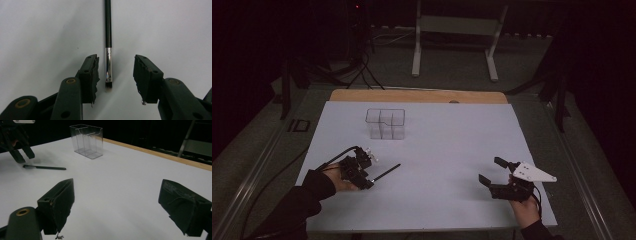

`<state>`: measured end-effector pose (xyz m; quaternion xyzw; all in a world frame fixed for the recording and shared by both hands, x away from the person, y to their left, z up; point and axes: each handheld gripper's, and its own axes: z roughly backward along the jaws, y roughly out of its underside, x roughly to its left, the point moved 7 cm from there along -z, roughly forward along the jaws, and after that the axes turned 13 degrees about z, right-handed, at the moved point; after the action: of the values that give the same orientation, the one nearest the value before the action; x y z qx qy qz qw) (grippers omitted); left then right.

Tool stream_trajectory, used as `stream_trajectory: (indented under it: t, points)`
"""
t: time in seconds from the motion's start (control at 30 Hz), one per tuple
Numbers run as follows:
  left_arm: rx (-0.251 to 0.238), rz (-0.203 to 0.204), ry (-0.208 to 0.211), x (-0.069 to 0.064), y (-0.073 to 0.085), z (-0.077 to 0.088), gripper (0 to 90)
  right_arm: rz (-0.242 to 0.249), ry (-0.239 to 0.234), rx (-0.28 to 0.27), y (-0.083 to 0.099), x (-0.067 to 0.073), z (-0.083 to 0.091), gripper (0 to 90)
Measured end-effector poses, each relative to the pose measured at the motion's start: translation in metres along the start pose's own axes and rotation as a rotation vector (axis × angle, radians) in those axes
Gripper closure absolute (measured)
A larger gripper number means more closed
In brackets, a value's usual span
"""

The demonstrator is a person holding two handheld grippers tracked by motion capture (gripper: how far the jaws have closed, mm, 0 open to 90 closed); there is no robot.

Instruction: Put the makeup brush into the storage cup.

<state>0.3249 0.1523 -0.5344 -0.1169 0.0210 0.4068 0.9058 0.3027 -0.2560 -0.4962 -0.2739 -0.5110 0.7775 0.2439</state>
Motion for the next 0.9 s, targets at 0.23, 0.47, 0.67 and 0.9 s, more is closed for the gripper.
stream_trajectory:
  t: [0.23,0.47,0.67,0.9]
  points:
    - [0.021,0.004,-0.019,0.003,0.000,-0.007,59.0,0.000,0.000,0.000,0.000,0.000,0.000,13.5]
    - [0.036,-0.002,-0.025,0.004,0.000,-0.013,65.9,0.000,0.000,-0.001,0.000,0.000,0.000,13.5]
    - [0.045,-0.008,-0.027,0.004,0.000,-0.016,70.9,-0.001,0.000,0.000,0.000,0.000,0.000,13.5]
    - [0.060,-0.035,-0.018,0.004,0.002,-0.018,74.0,-0.001,0.000,0.001,0.001,0.000,0.000,13.5]
